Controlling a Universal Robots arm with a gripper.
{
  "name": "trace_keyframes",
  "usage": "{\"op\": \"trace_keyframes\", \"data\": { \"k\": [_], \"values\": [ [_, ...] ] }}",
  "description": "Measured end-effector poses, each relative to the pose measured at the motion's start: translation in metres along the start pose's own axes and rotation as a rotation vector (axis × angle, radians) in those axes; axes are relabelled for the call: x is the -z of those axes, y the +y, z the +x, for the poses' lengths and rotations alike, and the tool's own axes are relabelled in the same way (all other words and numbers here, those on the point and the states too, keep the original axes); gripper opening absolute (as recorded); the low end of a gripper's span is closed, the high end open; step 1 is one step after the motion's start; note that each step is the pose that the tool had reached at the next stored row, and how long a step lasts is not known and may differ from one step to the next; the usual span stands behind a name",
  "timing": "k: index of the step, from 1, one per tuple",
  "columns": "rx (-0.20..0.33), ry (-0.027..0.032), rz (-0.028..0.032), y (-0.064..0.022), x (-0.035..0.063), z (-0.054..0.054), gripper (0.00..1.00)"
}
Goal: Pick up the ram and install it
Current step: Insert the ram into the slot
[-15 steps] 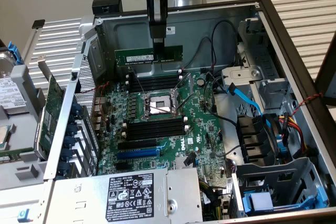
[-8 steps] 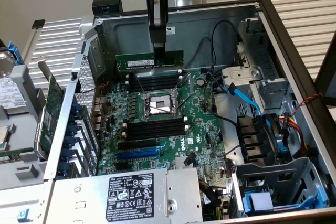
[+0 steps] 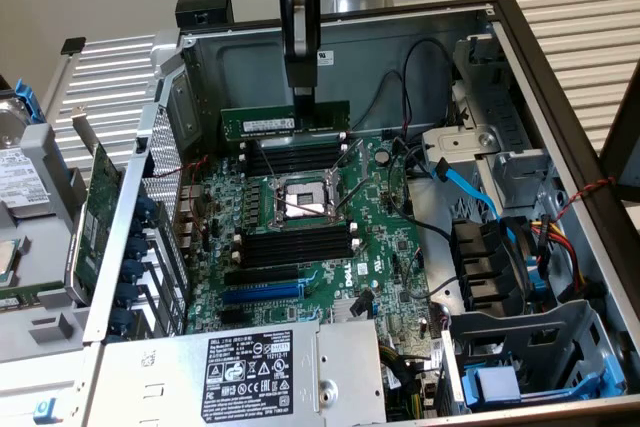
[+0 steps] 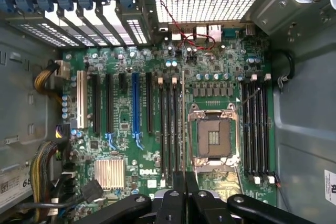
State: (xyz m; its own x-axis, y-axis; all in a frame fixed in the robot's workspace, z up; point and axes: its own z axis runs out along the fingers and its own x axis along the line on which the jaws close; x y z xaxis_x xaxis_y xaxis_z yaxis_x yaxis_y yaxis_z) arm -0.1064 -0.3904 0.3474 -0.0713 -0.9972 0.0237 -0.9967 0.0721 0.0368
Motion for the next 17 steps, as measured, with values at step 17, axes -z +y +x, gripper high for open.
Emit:
{"op": "trace_keyframes", "data": {
  "k": [17],
  "values": [
    [0.001, -0.0155, -0.0004, -0.0009, -0.0162, 0.005, 0.12]
  ]
}}
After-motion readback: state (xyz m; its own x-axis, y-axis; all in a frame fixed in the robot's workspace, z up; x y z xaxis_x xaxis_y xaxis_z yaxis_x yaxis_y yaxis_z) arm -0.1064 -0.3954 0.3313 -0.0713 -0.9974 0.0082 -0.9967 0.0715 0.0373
